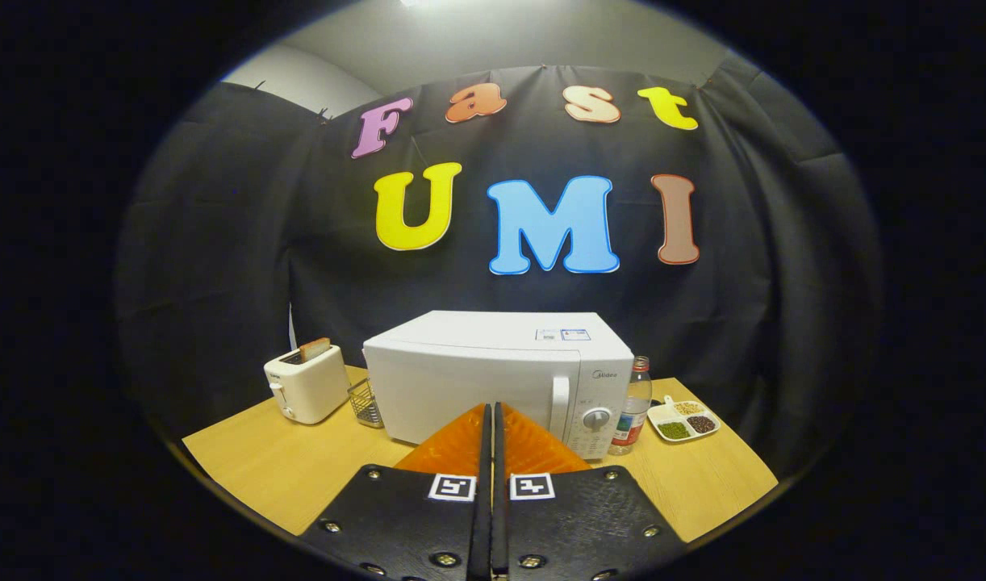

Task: Open the microwave, put the food inside, and close the microwave door.

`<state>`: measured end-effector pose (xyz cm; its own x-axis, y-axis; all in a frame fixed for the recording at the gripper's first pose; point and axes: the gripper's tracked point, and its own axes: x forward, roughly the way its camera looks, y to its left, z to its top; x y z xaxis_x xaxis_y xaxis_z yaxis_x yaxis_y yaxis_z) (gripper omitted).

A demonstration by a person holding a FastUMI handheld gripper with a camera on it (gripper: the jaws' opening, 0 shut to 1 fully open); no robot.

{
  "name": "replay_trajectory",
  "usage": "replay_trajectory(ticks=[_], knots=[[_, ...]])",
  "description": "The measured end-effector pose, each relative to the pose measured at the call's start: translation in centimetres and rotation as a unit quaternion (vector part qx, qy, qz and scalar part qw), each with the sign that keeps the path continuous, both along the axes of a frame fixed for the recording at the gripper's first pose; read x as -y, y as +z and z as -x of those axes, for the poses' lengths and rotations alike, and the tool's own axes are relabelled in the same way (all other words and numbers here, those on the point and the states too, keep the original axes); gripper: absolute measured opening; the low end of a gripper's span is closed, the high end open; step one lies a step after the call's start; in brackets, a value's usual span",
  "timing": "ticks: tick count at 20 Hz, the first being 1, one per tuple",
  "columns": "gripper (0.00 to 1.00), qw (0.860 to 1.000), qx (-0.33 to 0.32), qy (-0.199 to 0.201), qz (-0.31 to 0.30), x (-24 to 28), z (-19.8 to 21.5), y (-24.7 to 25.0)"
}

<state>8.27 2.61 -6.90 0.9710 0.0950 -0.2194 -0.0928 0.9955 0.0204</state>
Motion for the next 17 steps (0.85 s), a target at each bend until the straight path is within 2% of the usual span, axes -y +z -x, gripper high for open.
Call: replay_trajectory(ticks=[1, 2, 6, 7, 9, 10, 17], knots=[[0.01, 1.0, 0.001, -0.001, 0.0, 0.0, 0.7, 0.2], [0.08, 1.0, 0.005, -0.005, -0.001, 0.2, 1.8, 0.5], [0.11, 0.999, 0.02, -0.022, -0.014, 1.0, 5.1, 1.6], [0.19, 0.999, 0.022, -0.021, -0.021, 0.9, 6.0, 1.8], [0.75, 0.999, 0.025, -0.025, -0.026, 1.1, 7.0, 1.8], [0.96, 0.999, 0.025, -0.026, -0.027, 1.4, 7.5, 1.9], [0.97, 0.999, 0.04, -0.02, -0.012, 1.3, 9.4, 2.8]])
